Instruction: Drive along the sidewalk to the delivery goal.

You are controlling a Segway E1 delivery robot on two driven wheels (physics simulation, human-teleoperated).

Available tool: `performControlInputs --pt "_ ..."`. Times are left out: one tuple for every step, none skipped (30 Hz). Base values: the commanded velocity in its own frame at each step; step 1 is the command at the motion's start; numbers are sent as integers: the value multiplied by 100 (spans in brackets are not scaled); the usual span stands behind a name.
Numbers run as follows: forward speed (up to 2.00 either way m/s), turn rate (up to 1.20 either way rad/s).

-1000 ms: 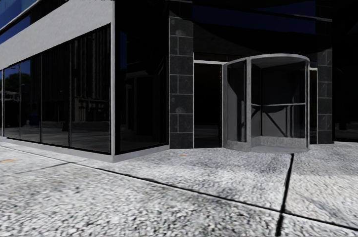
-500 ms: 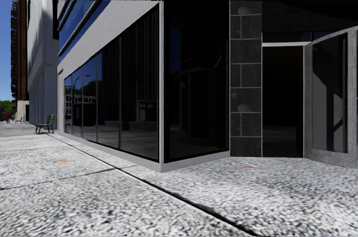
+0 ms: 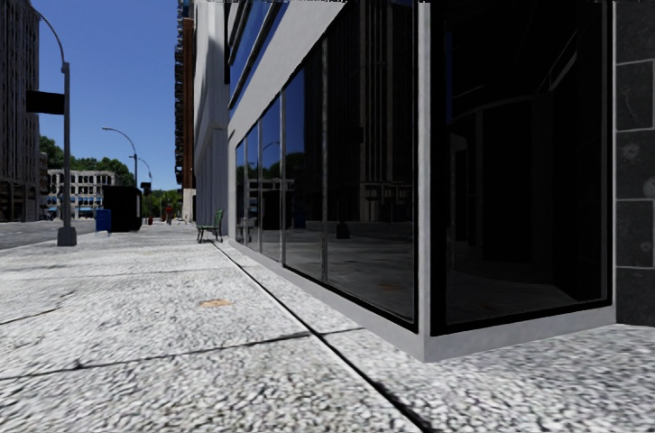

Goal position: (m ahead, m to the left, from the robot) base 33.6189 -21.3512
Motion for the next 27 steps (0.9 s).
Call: performControlInputs --pt "169 74" --pt "169 74" --pt "169 74" --pt "169 74" --pt "169 74" --pt "169 74" --pt "169 73" --pt "170 70" --pt "170 68" --pt "170 68" --pt "171 67" --pt "171 67" --pt "171 67" --pt "171 67" --pt "171 67" --pt "172 64" --pt "173 58" --pt "175 50" --pt "175 50" --pt "176 0" --pt "176 0" --pt "177 0" --pt "200 0" --pt "200 0" --pt "200 0" --pt "200 0" --pt "200 0"
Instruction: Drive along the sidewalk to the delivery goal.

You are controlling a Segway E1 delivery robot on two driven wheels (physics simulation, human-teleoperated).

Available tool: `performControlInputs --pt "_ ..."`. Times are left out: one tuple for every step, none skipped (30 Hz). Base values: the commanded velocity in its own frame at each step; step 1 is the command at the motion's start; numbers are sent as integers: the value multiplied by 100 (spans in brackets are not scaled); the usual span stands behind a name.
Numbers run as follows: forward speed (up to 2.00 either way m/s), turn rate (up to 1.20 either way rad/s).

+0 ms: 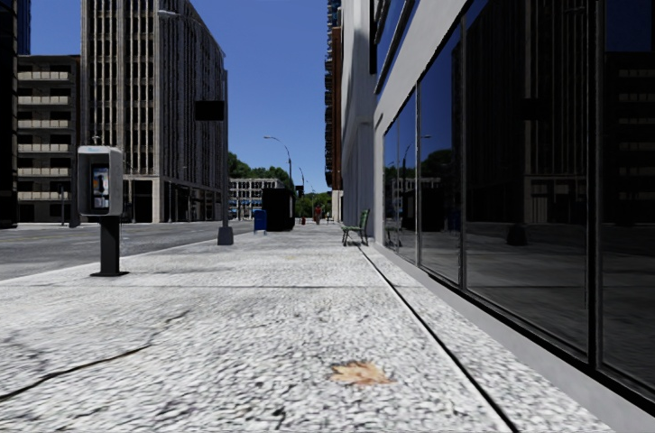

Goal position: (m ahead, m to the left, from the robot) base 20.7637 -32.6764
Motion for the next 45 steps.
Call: performControlInputs --pt "200 0" --pt "200 0" --pt "200 0" --pt "200 0" --pt "200 0" --pt "200 0" --pt "200 0" --pt "200 0" --pt "200 0" --pt "200 0" --pt "200 0" --pt "200 0" --pt "200 1" --pt "200 24" --pt "200 35" --pt "200 40" --pt "200 42" --pt "200 42" --pt "200 42" --pt "200 42" --pt "200 42" --pt "200 42" --pt "200 42" --pt "200 42" --pt "200 42" --pt "200 42" --pt "200 42" --pt "200 42" --pt "200 42" --pt "200 39" --pt "200 34" --pt "200 0" --pt "200 0" --pt "200 0" --pt "200 0" --pt "200 0" --pt "200 0" --pt "200 0" --pt "200 0" --pt "200 0" --pt "200 0" --pt "200 0" --pt "200 0" --pt "200 0" --pt "200 0"
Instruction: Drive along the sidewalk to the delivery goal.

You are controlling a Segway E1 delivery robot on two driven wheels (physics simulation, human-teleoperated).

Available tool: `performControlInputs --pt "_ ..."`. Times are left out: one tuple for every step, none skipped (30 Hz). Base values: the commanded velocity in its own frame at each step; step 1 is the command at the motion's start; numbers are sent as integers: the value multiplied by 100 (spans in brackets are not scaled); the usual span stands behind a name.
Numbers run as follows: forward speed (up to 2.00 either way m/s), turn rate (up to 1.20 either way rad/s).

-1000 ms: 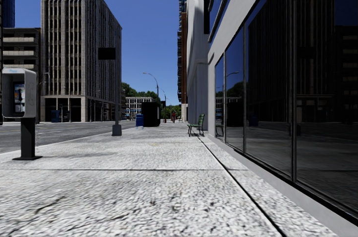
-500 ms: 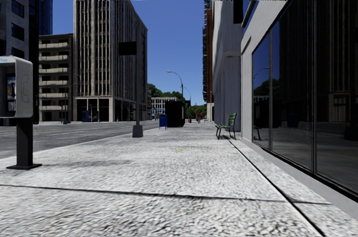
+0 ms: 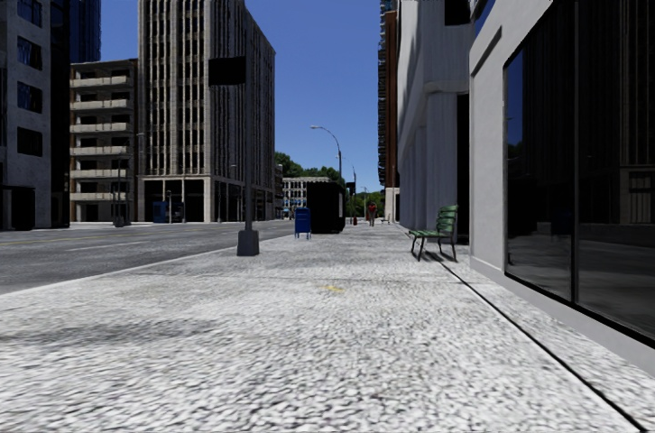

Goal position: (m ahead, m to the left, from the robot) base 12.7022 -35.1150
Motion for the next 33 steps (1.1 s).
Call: performControlInputs --pt "200 0" --pt "200 0" --pt "200 0" --pt "200 0" --pt "200 0" --pt "200 0" --pt "200 0" --pt "200 0" --pt "200 0" --pt "200 0" --pt "200 0" --pt "200 0" --pt "200 0" --pt "200 0" --pt "200 0" --pt "200 0" --pt "200 0" --pt "200 0" --pt "200 0" --pt "200 0" --pt "200 0" --pt "200 0" --pt "200 0" --pt "200 0" --pt "200 0" --pt "200 0" --pt "200 0" --pt "200 0" --pt "200 0" --pt "200 0" --pt "200 0" --pt "200 0" --pt "200 0"
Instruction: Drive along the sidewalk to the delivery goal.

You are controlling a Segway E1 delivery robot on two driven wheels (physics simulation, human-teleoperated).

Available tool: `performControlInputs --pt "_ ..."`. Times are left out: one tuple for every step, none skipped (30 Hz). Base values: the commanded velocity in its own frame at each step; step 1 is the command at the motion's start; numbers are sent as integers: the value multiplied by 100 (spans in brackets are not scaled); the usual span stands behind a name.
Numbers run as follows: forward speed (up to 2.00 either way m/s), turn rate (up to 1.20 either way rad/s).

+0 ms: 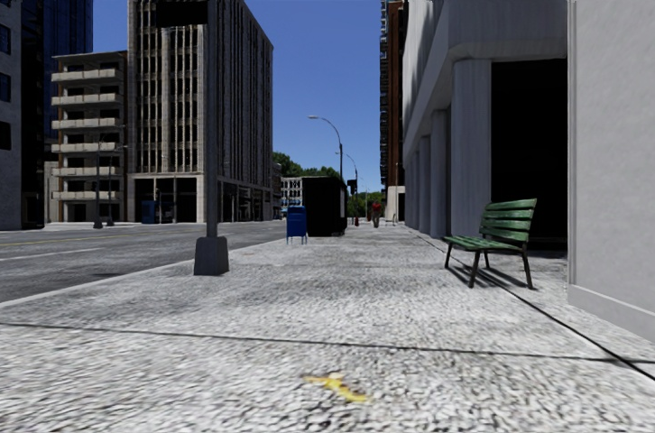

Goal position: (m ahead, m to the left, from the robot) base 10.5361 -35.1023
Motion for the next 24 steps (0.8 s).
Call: performControlInputs --pt "200 0" --pt "200 0" --pt "200 0" --pt "200 0" --pt "200 0" --pt "200 0" --pt "200 0" --pt "200 0" --pt "200 0" --pt "200 0" --pt "200 0" --pt "200 0" --pt "200 0" --pt "200 0" --pt "200 0" --pt "200 0" --pt "200 0" --pt "200 0" --pt "200 0" --pt "200 0" --pt "200 0" --pt "200 0" --pt "200 0" --pt "200 0"
